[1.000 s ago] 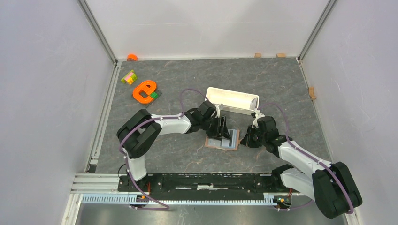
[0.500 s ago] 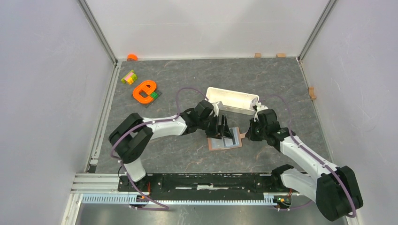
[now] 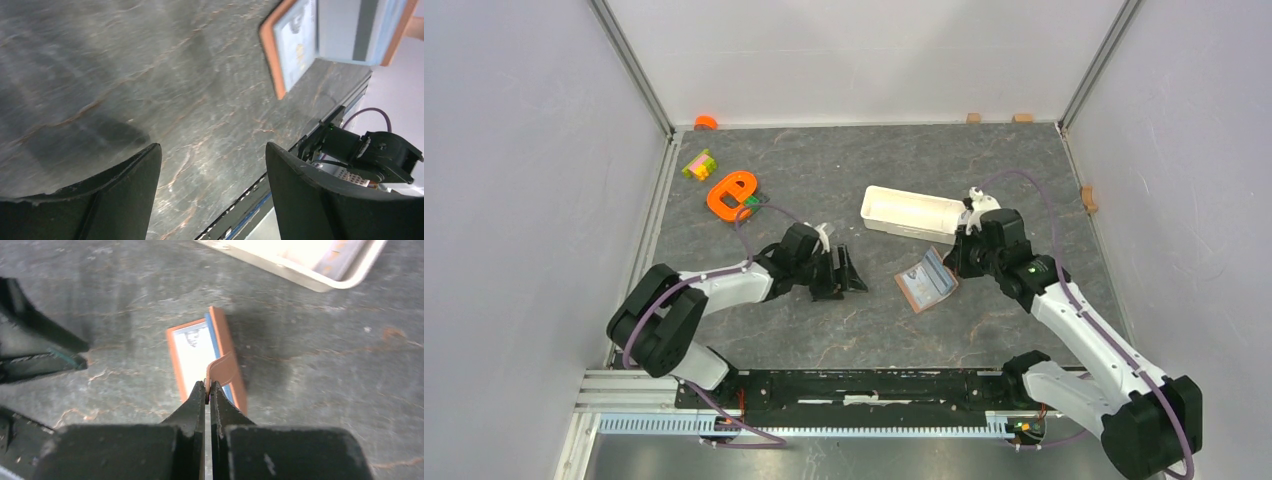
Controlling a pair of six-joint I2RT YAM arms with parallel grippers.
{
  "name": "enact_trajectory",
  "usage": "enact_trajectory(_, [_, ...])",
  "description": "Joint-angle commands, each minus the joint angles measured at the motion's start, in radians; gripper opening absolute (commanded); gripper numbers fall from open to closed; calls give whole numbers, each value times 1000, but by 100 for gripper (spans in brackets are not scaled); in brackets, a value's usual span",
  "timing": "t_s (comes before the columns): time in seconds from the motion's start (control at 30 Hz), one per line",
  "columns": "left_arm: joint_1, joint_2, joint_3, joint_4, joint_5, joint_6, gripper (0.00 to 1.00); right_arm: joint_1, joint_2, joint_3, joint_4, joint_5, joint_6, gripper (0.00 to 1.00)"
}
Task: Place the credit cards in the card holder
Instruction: Close the card holder at the center of the board.
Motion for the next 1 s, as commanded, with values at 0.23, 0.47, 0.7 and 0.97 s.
enact_trajectory(0.23, [62,-117,-62,34,24,-15,83,252,115,-87,249,-147,113,10])
enact_trajectory(0.47, [58,-126,-35,44,26,-31,84,317,191,-67,354,-281,129,52])
enact_trajectory(0.7, [23,-98,26,46,-1,-50,84,262,129,157,84,-120,-8,69])
enact_trajectory(0.97, [-6,-77,36,46,-24,-67,84,-99,103,160,-71,22,-146,69])
